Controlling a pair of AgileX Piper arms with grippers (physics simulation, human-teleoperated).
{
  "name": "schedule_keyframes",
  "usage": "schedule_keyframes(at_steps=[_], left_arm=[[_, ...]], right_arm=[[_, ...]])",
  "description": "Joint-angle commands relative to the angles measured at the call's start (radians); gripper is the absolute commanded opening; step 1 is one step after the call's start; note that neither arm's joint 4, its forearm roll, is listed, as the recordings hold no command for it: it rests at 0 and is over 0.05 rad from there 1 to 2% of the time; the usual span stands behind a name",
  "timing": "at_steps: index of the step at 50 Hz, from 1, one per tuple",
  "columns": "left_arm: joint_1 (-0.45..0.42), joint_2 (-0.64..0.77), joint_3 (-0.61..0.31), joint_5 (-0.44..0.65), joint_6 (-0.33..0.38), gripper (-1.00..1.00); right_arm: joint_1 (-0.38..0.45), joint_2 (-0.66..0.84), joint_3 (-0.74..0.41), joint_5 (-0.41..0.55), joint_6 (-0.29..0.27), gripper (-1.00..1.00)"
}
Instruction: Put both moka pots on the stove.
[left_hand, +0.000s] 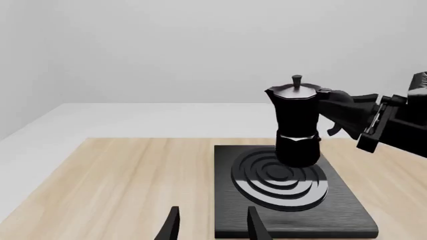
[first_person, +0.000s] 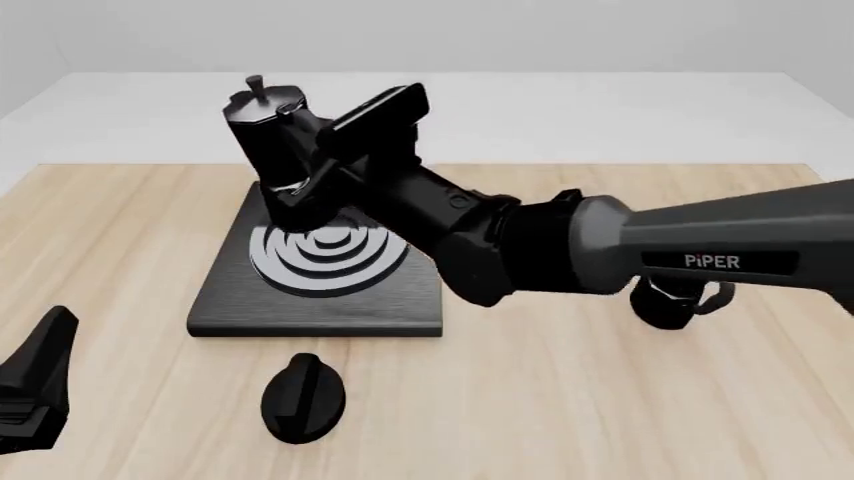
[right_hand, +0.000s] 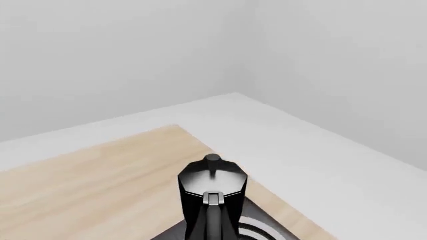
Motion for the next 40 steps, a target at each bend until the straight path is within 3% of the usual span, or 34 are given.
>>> schedule_keyframes(at_steps=[1, 40], left_arm=[[0.0, 0.0, 0.0, 0.0, 0.0, 1.0], [0.0, 0.0, 0.0, 0.0, 0.0, 1.0]], right_arm=[[0.022, 0.058, -0.091, -0.017, 0.0, -1.0], [0.008, 0.269, -0.276, -0.028, -0.005, -1.0]])
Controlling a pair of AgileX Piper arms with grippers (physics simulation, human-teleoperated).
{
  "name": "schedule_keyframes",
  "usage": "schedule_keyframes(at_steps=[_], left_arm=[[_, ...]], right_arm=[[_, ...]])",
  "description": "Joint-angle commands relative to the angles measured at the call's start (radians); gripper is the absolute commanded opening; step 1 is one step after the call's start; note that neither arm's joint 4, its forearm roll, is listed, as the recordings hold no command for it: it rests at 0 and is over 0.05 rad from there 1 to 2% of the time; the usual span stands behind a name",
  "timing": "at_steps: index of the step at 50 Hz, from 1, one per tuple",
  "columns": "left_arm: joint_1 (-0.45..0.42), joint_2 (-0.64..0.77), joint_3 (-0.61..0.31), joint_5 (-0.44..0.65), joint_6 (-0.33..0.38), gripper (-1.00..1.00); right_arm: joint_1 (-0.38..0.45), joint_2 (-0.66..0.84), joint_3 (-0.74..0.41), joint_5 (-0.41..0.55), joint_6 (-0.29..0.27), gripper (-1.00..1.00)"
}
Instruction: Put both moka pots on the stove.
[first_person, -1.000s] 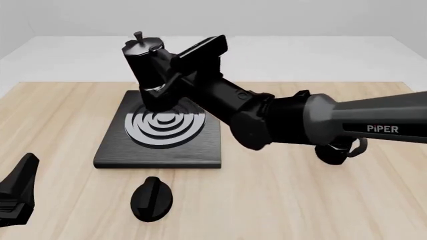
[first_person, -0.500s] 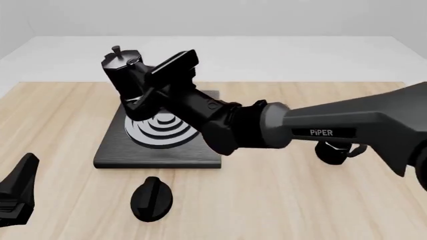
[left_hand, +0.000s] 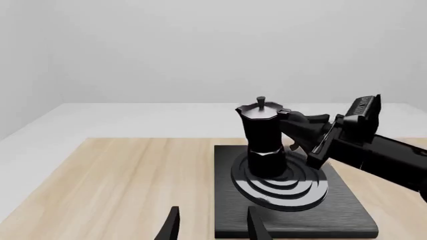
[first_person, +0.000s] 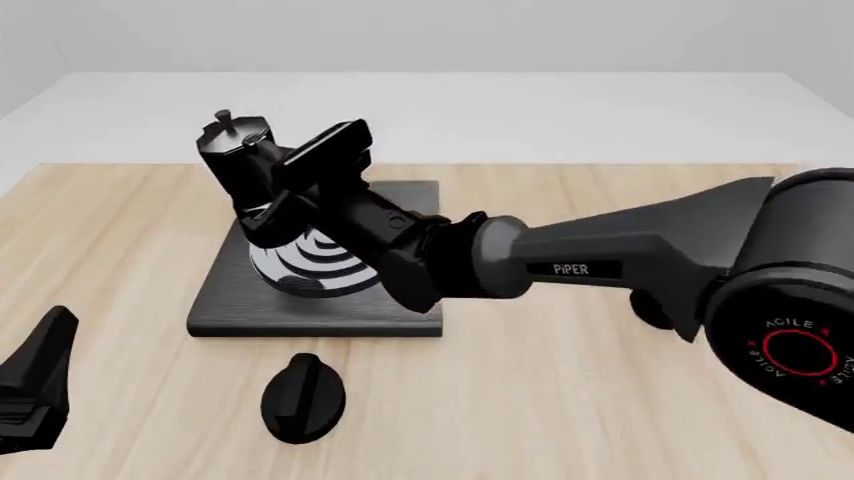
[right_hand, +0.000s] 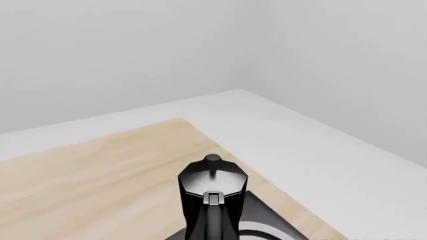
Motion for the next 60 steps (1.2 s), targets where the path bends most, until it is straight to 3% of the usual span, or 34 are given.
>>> schedule_keyframes(at_steps=[1, 27, 60], left_arm=[[0.0, 0.0, 0.0, 0.0, 0.0, 1.0], [0.0, 0.0, 0.0, 0.0, 0.0, 1.0], [0.0, 0.0, 0.0, 0.0, 0.0, 1.0]], right_arm=[[-0.014, 0.027, -0.069, -0.008, 0.006, -1.0], [-0.05, 0.085, -0.113, -0.008, 0.01, -1.0], [-0.09, 0.187, -0.14, -0.026, 0.07, -1.0]])
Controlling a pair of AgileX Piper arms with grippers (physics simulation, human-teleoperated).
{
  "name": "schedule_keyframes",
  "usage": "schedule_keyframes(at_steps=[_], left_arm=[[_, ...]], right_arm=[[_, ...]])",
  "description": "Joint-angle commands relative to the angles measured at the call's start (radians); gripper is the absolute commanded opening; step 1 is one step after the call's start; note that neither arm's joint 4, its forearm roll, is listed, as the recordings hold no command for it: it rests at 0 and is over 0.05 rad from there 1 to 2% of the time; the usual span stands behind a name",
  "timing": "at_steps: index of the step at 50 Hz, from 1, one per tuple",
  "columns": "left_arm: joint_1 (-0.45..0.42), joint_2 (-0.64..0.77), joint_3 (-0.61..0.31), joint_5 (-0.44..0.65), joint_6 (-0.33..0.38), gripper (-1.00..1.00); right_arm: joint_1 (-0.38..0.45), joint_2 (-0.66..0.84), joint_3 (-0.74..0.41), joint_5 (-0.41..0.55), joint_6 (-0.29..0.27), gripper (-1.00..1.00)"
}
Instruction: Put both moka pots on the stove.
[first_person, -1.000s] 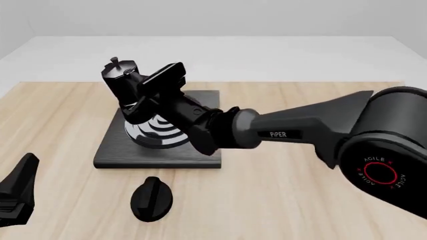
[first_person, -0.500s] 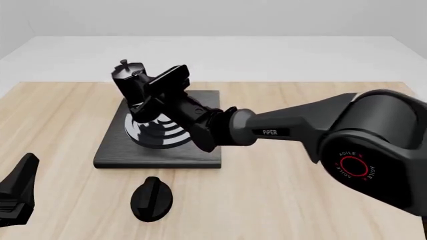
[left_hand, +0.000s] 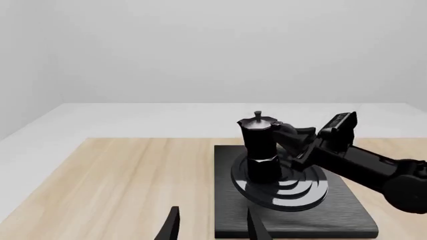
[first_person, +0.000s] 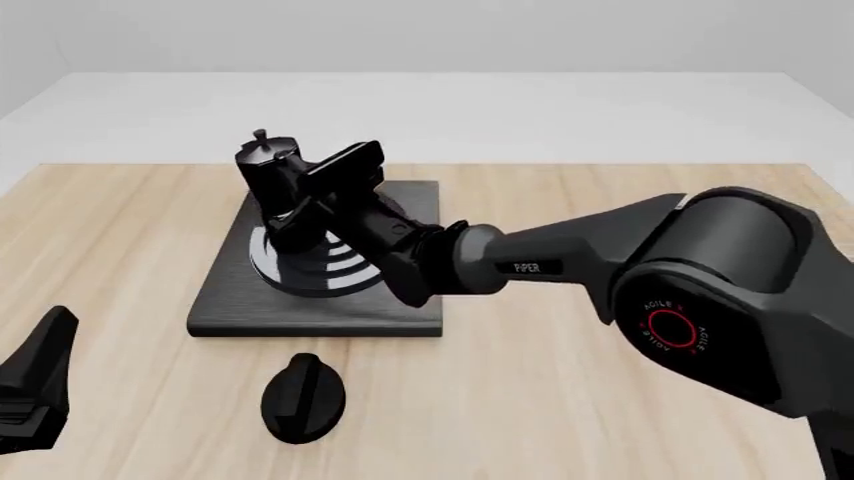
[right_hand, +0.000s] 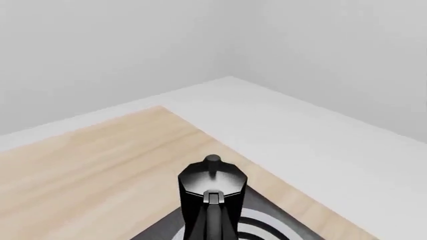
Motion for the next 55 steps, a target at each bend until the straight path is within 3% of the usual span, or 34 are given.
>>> schedule_keyframes(at_steps=[1, 45, 46, 55], left_arm=[[0.0, 0.0, 0.0, 0.0, 0.0, 1.0], [0.0, 0.0, 0.0, 0.0, 0.0, 1.0], [0.0, 0.0, 0.0, 0.0, 0.0, 1.0], [0.0, 0.0, 0.0, 0.0, 0.0, 1.0]], right_arm=[[-0.021, 0.02, -0.013, -0.015, 0.011, -1.0], [-0.042, -0.017, 0.074, -0.041, 0.009, -1.0], [-0.042, -0.021, 0.082, -0.044, 0.008, 1.0], [-0.044, -0.039, 0.101, -0.032, 0.016, 1.0]])
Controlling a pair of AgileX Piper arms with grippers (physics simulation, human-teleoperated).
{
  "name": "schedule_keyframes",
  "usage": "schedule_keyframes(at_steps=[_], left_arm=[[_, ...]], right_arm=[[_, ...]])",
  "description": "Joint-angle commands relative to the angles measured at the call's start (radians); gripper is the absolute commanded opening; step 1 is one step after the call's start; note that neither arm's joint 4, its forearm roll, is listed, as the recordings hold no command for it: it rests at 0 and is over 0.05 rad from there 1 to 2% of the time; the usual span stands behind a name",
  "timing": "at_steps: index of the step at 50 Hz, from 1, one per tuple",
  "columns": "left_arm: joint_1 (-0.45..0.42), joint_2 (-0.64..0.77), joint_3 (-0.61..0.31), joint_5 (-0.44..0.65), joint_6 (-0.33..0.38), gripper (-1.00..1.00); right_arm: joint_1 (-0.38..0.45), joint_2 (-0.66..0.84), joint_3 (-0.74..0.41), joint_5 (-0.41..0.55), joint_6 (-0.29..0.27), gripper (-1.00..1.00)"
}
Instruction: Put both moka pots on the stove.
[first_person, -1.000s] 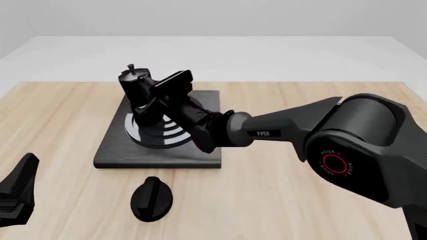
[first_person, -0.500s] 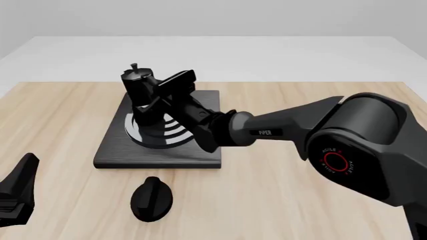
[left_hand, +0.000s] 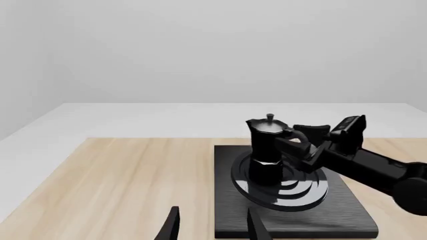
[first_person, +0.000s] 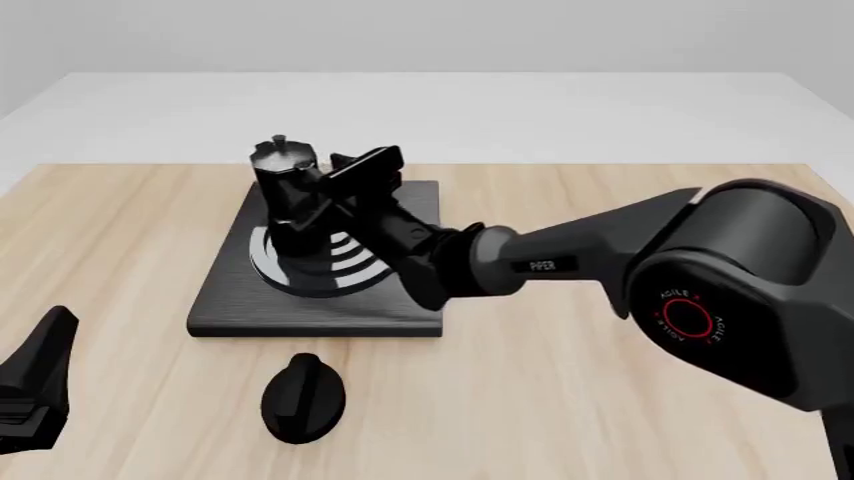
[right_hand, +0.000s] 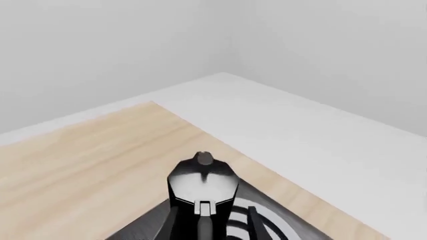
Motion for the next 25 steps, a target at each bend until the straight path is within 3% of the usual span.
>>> schedule_keyframes(at_steps=[1, 25], left_arm=[[0.0, 0.0, 0.0, 0.0, 0.0, 1.0], [0.0, 0.0, 0.0, 0.0, 0.0, 1.0]], right_arm=[[-0.013, -0.022, 0.034, 0.005, 0.002, 1.0], [0.002, -0.226, 0.24, 0.0, -0.009, 1.0]])
